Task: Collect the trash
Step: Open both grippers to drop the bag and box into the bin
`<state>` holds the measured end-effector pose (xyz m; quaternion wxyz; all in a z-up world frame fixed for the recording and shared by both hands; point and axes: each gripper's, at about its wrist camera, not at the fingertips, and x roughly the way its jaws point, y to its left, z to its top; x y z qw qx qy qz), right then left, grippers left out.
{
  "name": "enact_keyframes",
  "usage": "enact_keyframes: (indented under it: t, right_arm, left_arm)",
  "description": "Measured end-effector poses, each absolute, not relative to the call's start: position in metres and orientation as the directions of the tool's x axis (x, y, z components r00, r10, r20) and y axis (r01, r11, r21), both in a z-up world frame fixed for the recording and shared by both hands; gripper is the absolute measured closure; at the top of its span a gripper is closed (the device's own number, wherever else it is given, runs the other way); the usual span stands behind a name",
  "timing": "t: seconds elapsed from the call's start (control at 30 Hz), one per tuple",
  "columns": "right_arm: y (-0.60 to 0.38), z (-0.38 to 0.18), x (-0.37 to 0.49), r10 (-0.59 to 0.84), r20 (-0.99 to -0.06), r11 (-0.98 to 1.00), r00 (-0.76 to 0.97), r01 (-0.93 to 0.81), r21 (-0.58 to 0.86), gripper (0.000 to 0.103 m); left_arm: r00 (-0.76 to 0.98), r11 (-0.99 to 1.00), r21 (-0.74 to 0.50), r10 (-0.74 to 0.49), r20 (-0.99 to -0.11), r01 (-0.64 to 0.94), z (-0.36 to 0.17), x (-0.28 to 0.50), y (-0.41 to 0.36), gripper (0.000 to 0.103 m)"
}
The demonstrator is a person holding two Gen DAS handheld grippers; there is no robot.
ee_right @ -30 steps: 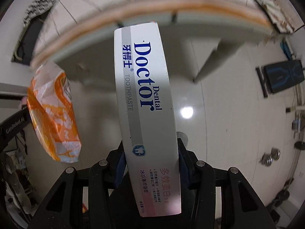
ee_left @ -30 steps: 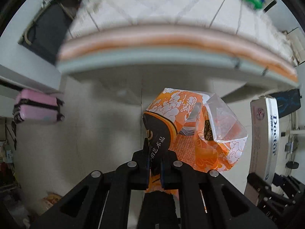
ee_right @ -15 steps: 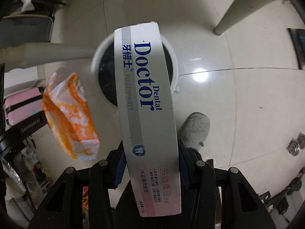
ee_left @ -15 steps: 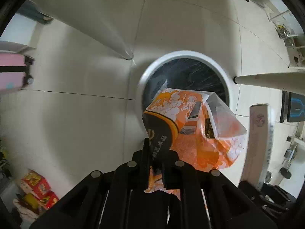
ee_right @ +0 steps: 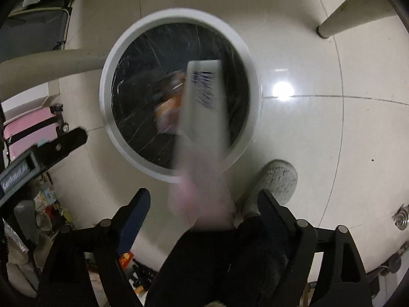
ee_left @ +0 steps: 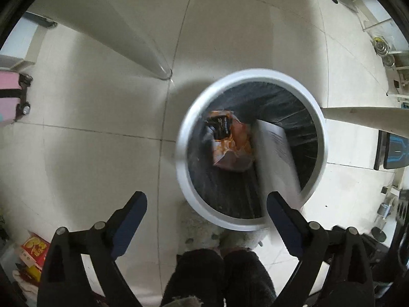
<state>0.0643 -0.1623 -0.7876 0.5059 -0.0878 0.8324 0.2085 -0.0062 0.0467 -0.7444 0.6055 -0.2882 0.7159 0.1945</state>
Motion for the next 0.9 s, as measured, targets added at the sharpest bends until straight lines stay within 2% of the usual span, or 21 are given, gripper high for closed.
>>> enact_keyframes:
  t: [0.03,0.07,0.37,0.6,0.9]
  right_arm:
    - [-0.159,-0.788,0.062,0.058,-0.888,0.897,-0.457,-0.366,0.247,0.005]
    - [-0.159,-0.786,0.063,0.045,-0.901,0.897,-0.432,-0.380,0.228,0.002]
    - [-0.140,-0.738,0.056,-0.051,-0.983,0.863,-0.177,-0.503,0.046,0.002]
    - [-0.142,-0.692,0.059,-0.039,-0.992,0.871,-0.116,-0.491,0.023,0.002]
    - [-0.144,-0.602,0.050,-0.026,-0.999,0.859,-0.036,-0.513,-0.004,0.002]
  left_arm:
    - [-0.101,0.764,-0.063,-0.166,-0.981,-0.642,-0.739,-0.008,0.045,0.007]
    - [-0.099,0.769,-0.058,-0.157,-0.983,-0.636,-0.735,-0.009,0.043,0.007]
    - [-0.085,0.810,0.009,-0.051,-0.995,-0.586,-0.700,-0.027,0.025,0.006]
    - [-0.039,0.808,0.000,-0.029,-0.999,-0.589,-0.648,-0.027,0.021,0.006]
    - [-0.004,0.806,-0.003,-0.007,-1.000,-0.592,-0.568,-0.042,0.013,0.006]
